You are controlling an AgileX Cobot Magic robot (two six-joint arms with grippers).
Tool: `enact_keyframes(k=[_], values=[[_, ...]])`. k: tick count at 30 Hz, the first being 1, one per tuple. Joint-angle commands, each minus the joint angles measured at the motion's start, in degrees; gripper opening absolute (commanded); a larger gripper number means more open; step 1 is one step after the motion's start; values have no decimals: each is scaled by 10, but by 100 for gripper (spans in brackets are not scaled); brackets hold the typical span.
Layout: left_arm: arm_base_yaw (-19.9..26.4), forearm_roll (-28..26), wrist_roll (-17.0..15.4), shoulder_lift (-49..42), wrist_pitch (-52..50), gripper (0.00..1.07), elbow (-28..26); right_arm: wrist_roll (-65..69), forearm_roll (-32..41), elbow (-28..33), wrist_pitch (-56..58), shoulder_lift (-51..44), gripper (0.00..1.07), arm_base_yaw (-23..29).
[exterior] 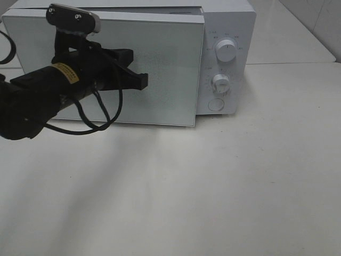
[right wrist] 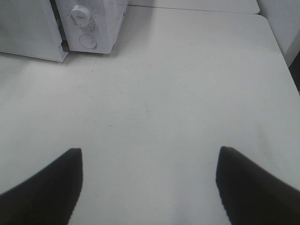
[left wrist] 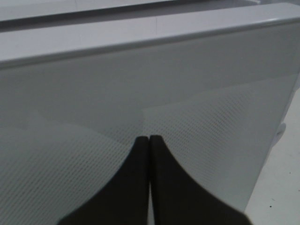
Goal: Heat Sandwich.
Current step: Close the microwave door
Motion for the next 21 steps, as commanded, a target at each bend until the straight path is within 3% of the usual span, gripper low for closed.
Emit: enact_keyframes(k=[1, 16, 21], values=[[-9, -8, 0, 15, 7, 0, -34, 5, 1, 1, -7, -15, 75, -4], [-16, -19, 2, 69, 57, 0, -154, 5, 1, 1, -7, -15, 75, -4], [-19, -49, 31, 87, 74, 0, -190, 5, 1, 1, -7, -15, 75, -4]])
